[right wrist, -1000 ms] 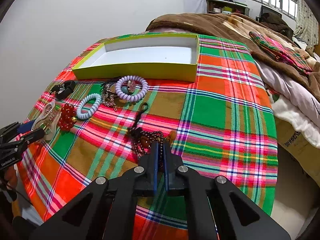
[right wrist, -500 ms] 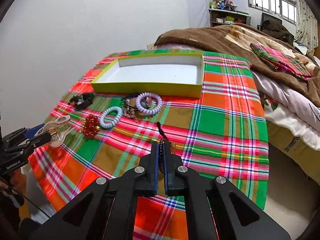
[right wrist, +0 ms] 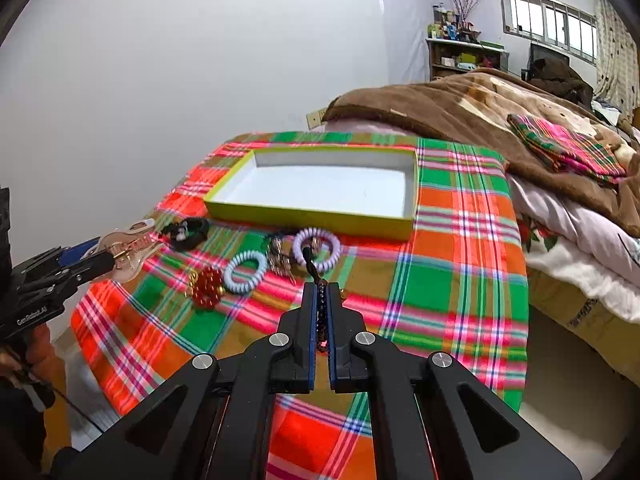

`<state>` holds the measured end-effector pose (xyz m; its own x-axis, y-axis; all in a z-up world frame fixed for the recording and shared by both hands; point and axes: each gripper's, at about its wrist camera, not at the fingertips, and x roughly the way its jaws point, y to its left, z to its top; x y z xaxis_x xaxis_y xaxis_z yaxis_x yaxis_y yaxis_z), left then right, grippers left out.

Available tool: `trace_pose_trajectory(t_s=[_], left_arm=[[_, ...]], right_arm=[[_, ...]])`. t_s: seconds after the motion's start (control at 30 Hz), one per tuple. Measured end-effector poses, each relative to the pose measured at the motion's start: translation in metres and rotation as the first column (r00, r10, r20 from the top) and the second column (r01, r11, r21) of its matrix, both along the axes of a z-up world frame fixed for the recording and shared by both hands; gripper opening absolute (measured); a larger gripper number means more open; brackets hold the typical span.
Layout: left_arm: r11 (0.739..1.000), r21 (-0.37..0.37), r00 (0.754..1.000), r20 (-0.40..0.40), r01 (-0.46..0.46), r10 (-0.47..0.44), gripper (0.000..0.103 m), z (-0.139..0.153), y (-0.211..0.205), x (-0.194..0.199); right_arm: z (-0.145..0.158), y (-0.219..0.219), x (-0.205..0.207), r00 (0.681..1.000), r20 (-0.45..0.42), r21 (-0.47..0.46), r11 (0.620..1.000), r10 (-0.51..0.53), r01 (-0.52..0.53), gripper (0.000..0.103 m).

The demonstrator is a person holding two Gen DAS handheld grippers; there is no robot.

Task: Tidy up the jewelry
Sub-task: 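Carry the claw clip and tassel necklace over the yellow box lid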

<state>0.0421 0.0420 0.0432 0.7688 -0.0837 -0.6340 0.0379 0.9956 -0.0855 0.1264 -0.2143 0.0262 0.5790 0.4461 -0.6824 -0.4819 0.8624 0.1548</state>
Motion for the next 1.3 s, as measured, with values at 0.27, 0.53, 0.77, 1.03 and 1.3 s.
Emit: trace_pose_trajectory(t_s=[0.27,0.53,0.77,1.03,1.3], left_arm=[[1.0,0.009,1.0,0.016,0.02,-0.02,0.046,0.012,-0.008,0.038],[0.999,0.033,1.0,0.013,0.028,-0.028,0.046,0.014,-0.01,0.088],[0.999,0.045,1.0,-0.018,0.019,-0.018,0.046,0.003,-0.004,0.132],[0.998,0.06,0.998,-0.066,-0.015,0.019,0.046,-0.021,0.009,0.168],[0.997,0.075,0.993,-0.108,-0.035,0.043,0.046,-0.039,0.014,0.177]], right_arm=[[0.015,0.01,0.026,0.999,0.033,0.007,1.0,0.016,-0.016,0.004],[0.021,0.017,0.073,0.999,0.054,0.0,1.0,0.005,-0.005,0.004],[0.008,0.02,0.118,0.999,0.027,-0.011,1.0,-0.024,0.025,0.004],[-0.02,0.016,0.149,0.998,-0.036,-0.027,0.998,-0.055,0.054,0.004],[-0.037,0.015,0.156,0.995,-0.077,-0.038,0.997,-0.065,0.062,0.004]])
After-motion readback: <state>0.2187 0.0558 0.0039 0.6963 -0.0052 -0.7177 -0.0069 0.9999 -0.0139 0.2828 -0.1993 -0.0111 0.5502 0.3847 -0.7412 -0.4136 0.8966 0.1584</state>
